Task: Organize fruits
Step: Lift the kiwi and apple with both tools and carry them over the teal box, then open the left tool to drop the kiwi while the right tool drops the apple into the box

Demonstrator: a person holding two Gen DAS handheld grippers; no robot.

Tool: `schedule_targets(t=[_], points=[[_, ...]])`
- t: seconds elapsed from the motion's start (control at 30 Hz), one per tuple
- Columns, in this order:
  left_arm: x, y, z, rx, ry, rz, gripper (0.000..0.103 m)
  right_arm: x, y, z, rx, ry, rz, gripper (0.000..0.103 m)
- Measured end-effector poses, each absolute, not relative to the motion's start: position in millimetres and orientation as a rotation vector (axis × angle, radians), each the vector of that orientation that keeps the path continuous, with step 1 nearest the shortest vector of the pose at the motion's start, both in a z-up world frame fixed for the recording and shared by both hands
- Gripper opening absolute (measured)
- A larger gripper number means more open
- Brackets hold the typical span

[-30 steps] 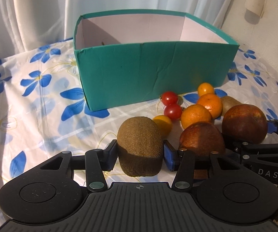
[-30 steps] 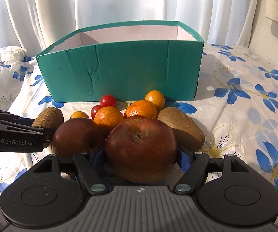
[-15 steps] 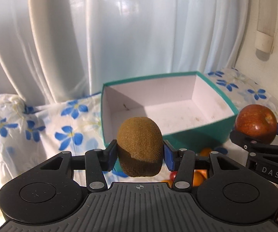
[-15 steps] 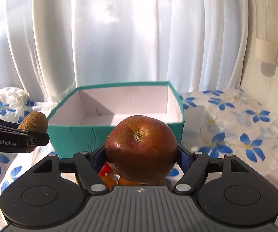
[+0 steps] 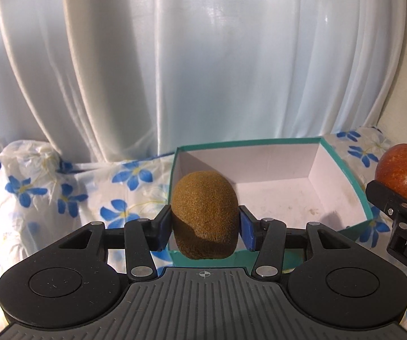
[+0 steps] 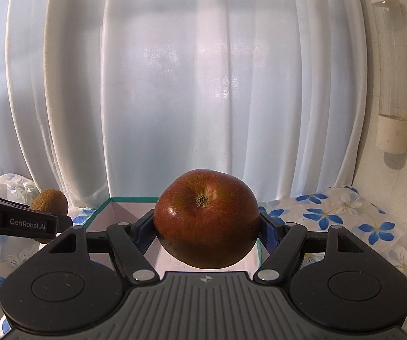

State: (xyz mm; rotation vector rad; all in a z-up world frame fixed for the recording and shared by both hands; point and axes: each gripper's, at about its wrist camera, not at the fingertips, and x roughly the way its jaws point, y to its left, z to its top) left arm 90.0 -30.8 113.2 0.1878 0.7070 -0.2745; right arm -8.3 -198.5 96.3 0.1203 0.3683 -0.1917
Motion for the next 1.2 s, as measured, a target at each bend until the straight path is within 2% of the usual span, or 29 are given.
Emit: schedule_targets(t=[0.5,1.2], points=[[109.4,-28.1,90.2,0.186,0.780,-0.227,0.053,8.1,-201.6,85.5,0.123,0.407,-0.199,0.073],[157.1,-38.2,38.4,0.219,0.872,-0.221,0.053,68.8,-206.2,29.2,0.123,0.570,-0.195,0.073]])
